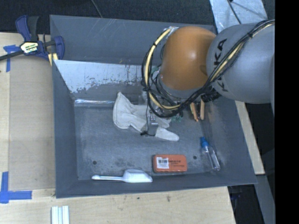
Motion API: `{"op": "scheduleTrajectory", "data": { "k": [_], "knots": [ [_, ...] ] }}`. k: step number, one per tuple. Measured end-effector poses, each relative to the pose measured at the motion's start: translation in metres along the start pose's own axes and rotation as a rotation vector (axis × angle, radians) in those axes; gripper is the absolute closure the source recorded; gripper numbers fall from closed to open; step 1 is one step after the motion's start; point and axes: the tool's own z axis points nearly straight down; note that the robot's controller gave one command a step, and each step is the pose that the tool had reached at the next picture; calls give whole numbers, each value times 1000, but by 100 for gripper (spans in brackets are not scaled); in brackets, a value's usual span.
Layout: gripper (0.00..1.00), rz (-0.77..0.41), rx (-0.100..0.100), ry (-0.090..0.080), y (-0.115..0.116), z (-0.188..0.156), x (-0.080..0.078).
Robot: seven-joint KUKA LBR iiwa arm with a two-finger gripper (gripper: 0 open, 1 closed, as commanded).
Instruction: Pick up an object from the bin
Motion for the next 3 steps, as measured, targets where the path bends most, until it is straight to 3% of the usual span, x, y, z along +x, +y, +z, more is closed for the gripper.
{"op": "scheduleTrajectory", "data": {
  "k": [1,2,3],
  "knots": [
    [0,40,2,7,-11,43,-10],
    [0,94,1,0,-14,79,-11],
    [100,117,2,4,-15,97,-10]
  ]
}}
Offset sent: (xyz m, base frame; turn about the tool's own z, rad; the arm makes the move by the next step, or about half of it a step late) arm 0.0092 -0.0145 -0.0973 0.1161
